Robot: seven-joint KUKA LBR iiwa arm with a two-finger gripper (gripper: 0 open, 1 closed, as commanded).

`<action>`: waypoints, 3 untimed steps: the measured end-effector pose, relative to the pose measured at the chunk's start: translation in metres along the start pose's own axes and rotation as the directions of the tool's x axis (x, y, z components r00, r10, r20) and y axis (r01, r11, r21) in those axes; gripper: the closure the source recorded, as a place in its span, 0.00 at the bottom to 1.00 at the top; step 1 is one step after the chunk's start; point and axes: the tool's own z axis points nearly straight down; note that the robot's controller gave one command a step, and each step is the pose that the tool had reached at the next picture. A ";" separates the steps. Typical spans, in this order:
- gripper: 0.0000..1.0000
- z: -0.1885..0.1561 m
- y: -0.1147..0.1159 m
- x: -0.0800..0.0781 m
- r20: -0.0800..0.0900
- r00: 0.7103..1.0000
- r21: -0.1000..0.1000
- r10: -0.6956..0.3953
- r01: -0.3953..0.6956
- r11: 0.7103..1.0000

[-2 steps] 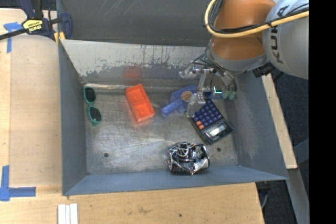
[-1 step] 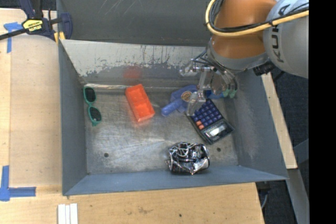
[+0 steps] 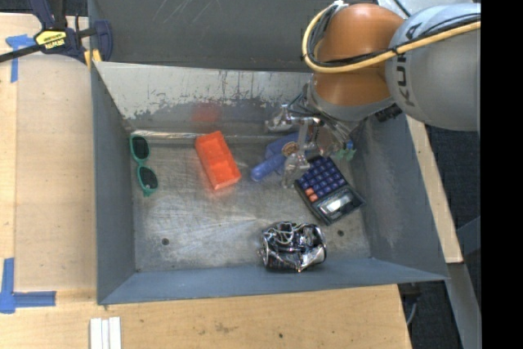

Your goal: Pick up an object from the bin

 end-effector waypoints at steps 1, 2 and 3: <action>0.00 0.055 -0.004 -0.014 -0.002 0.999 -0.002 -0.044 0.044 0.999; 0.00 0.054 0.009 -0.017 0.002 0.990 0.002 -0.139 0.139 0.990; 0.00 0.053 0.006 -0.017 0.000 0.994 -0.001 -0.113 0.113 0.994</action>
Offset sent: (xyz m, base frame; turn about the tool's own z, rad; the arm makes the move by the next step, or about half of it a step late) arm 0.0138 0.0131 -0.0585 -0.1422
